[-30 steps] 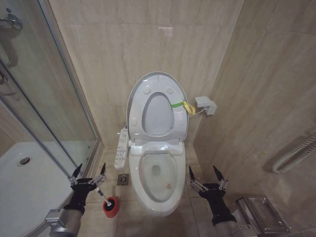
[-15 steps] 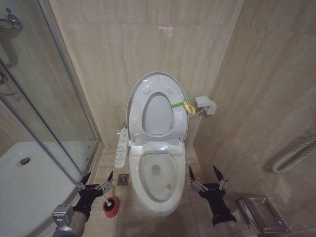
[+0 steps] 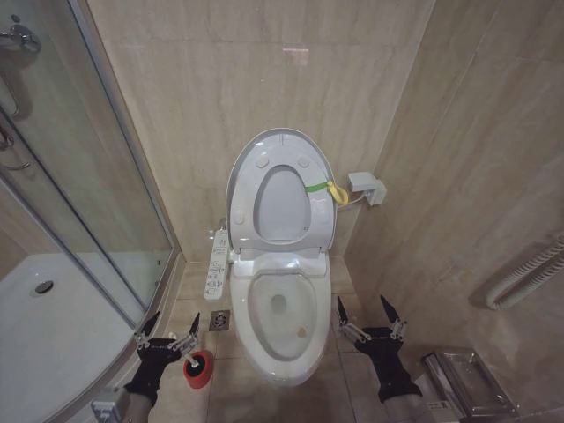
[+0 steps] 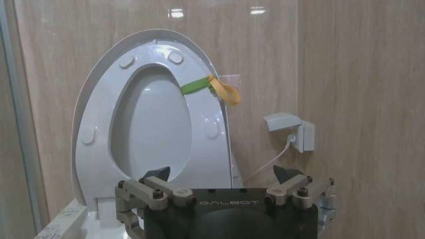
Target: Open the toilet lid, clean the toilet bowl with a toilet brush, close the toilet lid, and flush.
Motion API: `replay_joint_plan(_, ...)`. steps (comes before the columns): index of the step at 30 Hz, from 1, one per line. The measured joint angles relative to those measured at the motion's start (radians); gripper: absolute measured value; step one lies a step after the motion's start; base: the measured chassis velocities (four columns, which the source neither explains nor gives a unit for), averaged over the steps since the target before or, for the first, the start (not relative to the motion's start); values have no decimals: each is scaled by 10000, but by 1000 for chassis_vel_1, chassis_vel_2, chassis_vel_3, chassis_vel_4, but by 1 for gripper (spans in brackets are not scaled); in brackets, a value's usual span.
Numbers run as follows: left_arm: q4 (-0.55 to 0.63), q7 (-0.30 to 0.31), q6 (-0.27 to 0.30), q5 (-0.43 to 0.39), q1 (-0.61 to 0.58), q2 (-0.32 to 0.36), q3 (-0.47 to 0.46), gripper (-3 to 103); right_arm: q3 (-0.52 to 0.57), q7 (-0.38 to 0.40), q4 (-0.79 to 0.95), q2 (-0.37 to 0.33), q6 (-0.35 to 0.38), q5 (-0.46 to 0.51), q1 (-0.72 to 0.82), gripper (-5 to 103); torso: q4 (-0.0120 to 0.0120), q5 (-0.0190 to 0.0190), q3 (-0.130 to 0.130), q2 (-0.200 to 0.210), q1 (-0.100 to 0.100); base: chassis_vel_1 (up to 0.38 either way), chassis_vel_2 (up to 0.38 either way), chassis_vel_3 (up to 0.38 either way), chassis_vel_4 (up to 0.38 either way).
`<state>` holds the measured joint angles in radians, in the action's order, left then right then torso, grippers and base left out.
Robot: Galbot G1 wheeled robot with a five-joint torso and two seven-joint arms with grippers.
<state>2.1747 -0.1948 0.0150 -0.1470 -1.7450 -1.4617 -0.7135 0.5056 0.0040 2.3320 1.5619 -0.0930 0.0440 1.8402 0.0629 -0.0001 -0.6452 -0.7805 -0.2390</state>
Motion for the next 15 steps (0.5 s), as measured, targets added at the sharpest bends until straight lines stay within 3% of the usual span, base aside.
replay_joint_plan(4, -157, -111, -416, 142, -90, 6, -28, 101, 0, 0, 0, 0, 0, 0, 0, 100, 0, 0, 0, 0, 0, 0, 0, 0, 0)
replay_joint_plan(11, -202, -128, -488, 156, -95, 10, -31, 97, 0, 0, 0, 0, 0, 0, 0, 100, 1, 1, 0, 0, 0, 0, 0, 0, 0)
replay_joint_plan(15, -1142, -214, -1188, 89, 5, 103, -18, 100, 0, 0, 0, 0, 0, 0, 0, 100, 1, 1, 0, 0, 0, 0, 0, 0, 0)
